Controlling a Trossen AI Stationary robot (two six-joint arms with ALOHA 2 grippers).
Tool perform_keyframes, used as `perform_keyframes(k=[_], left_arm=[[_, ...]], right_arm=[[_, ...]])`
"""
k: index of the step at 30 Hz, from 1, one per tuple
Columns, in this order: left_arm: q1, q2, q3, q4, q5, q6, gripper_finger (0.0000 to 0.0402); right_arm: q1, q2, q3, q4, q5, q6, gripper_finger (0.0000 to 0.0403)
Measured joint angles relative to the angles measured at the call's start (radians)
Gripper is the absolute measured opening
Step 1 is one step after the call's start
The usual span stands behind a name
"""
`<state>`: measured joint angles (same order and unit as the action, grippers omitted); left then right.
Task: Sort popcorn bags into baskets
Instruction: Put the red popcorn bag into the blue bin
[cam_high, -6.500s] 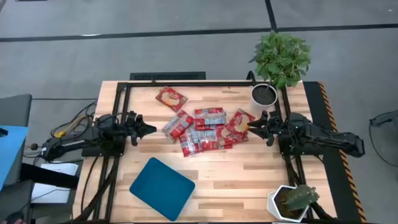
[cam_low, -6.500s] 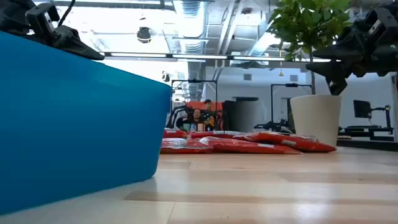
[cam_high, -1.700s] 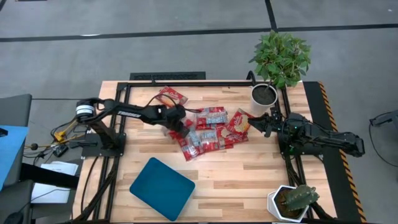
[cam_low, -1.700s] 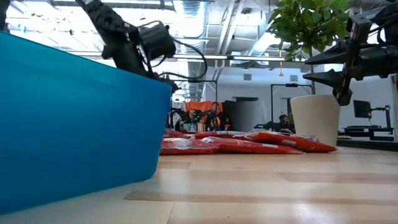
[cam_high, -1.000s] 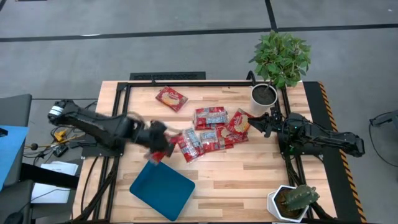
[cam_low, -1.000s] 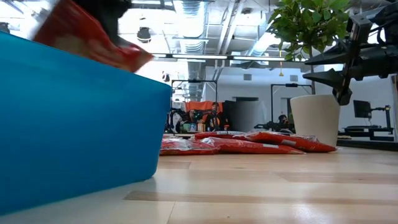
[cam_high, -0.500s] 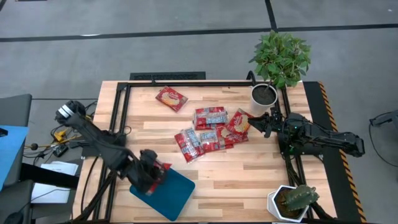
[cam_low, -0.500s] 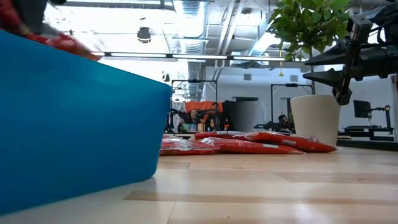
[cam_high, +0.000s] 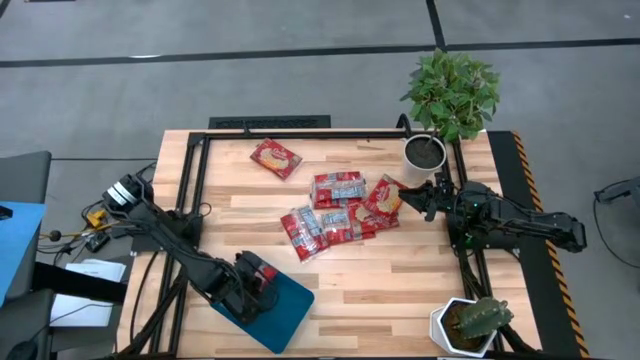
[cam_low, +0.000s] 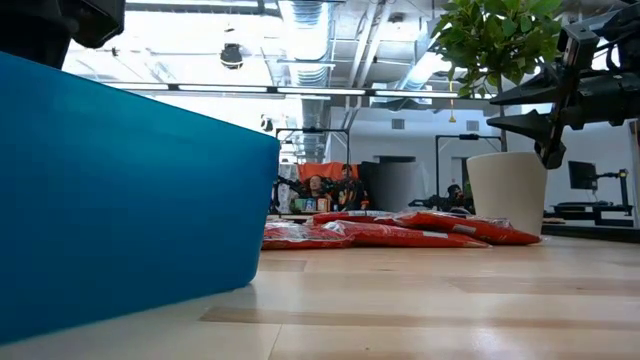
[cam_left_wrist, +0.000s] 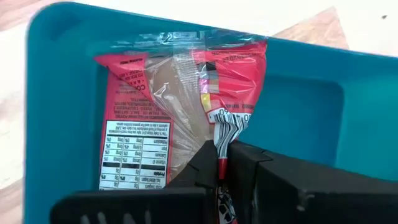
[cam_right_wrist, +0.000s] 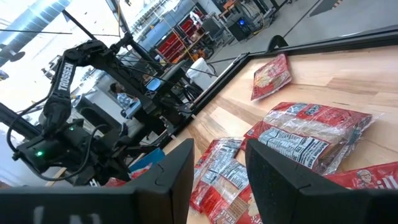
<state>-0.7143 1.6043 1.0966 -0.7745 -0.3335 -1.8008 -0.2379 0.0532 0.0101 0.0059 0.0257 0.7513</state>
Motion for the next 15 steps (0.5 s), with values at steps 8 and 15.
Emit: perform_keyframes(k=[8, 15], left_arm=[[0.015, 0.0, 0.0, -0.016, -0.006, 0.08, 0.0087], [0.039, -0.005, 0.0, -0.019, 0.041, 0.069, 0.0217]], right_arm=[[0.0, 0.0, 0.0, 0.0, 0.0, 0.0, 0.0176], [0.0, 0.0, 0.0, 0.0, -0.001, -0.001, 0.0186]])
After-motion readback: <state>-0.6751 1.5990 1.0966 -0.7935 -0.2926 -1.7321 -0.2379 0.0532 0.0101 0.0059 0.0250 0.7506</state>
